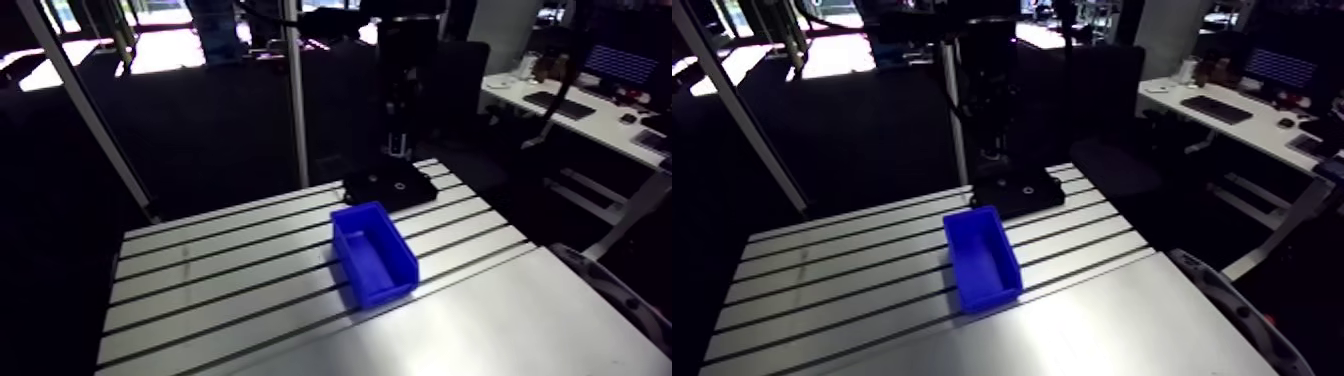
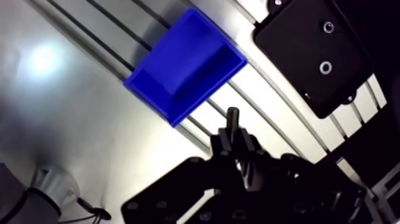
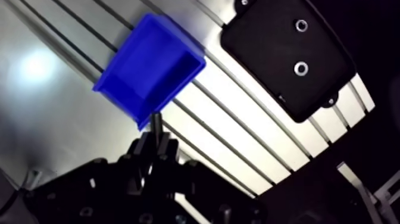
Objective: Pick up the M10 bolt from the tray and put it into the blue bin.
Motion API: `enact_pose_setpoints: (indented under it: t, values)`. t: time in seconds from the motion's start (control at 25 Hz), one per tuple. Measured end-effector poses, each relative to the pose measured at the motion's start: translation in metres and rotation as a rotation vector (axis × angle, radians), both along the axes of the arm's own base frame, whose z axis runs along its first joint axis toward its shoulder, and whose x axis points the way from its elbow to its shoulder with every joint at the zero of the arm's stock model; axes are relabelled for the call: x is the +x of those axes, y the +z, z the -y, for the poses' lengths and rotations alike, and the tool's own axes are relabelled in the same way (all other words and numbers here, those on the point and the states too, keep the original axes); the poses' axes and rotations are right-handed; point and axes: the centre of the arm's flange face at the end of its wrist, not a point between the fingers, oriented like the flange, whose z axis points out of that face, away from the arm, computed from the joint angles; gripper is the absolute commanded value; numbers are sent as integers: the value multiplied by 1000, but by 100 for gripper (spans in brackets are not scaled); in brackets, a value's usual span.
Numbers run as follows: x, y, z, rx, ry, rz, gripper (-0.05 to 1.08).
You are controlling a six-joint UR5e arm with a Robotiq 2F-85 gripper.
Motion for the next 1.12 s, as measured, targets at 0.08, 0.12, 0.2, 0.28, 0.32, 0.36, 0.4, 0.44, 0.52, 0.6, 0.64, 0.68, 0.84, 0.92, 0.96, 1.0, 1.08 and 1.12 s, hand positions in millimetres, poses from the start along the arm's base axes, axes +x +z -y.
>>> enact_pose_setpoints:
  t: [0.08,0.12,0.2,0.28,0.32,0.36,0.4,0.44,0.52,0.6,0.64,0.68,0.84,0.92,0.96,1.0,1.08,1.12]
  values:
    - [5,-6,3,-20,99,11,102]
    - [8,-7,4,-29,142,14,102]
    - [13,-9,5,-48,233,18,102]
    - [16,-9,6,-63,304,18,101]
    - [18,-10,7,-71,345,17,102]
    - [20,-10,7,-78,381,16,102]
    - [23,-11,9,-83,413,14,102]
    - [25,-13,10,-86,443,10,102]
    - [30,-18,13,-88,489,2,102]
    - [35,-25,16,-87,532,-7,102]
    - [37,-28,18,-86,548,-10,102]
    - [39,-33,20,-82,569,-16,102]
    - [45,-49,28,-67,628,-36,102]
    - [47,-54,33,-65,645,-39,102]
    - [48,-56,34,-65,651,-39,102]
    - [48,-58,36,-65,655,-38,102]
    - [50,-61,39,-67,663,-36,102]
    - [50,-63,40,-68,667,-36,102]
